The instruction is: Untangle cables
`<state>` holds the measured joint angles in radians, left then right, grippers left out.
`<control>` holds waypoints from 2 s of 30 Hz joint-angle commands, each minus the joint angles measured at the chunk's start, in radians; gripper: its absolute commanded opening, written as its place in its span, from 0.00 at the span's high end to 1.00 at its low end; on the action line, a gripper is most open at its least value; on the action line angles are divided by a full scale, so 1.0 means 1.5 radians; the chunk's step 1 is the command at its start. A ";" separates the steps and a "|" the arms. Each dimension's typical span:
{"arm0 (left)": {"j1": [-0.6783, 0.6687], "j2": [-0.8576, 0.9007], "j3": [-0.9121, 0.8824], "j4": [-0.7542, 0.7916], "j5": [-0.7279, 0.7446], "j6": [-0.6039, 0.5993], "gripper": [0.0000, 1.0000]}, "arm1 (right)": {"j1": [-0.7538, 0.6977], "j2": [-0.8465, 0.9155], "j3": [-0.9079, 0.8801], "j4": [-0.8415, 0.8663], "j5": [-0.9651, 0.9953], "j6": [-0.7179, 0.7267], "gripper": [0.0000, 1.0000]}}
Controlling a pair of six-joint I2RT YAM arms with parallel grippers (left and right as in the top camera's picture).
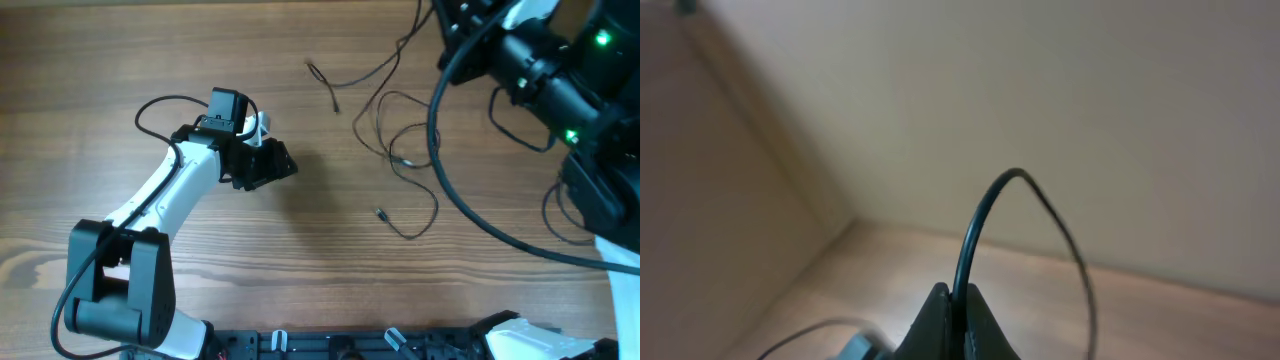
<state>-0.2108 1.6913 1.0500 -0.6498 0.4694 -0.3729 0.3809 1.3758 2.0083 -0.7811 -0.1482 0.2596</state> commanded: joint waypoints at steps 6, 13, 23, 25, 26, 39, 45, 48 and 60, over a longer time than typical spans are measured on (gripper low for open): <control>-0.002 -0.010 0.002 -0.016 -0.022 0.001 0.46 | -0.130 0.026 0.013 -0.061 0.104 -0.041 0.96; -0.002 -0.010 0.002 -0.026 -0.027 0.001 0.45 | -0.345 0.053 0.013 -0.036 0.086 -0.032 0.96; -0.002 -0.010 0.002 -0.033 -0.027 0.001 0.47 | -0.553 0.159 0.012 -0.182 0.117 0.067 0.96; -0.002 -0.010 0.002 -0.034 -0.027 0.001 0.47 | -0.574 0.193 0.008 -0.221 0.114 0.079 0.96; -0.002 -0.010 0.002 -0.034 -0.027 0.001 0.47 | -0.578 0.205 0.005 -0.234 0.114 0.078 0.96; -0.002 -0.010 0.002 -0.050 -0.027 0.001 0.48 | -0.600 0.347 -0.005 -0.366 0.235 0.100 0.96; -0.002 -0.010 0.002 -0.050 -0.027 0.001 0.48 | -0.661 0.351 -0.005 -0.397 0.264 0.186 0.96; -0.002 -0.010 0.002 -0.050 -0.027 0.001 0.48 | -0.700 0.351 -0.005 -0.409 0.263 0.217 0.92; -0.002 -0.010 0.002 -0.050 -0.027 0.001 0.49 | -0.729 0.351 -0.005 -0.372 0.032 0.115 0.00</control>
<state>-0.2108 1.6913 1.0500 -0.7219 0.4385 -0.3729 -0.7307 1.8908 2.0033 -1.3514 0.0887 0.5152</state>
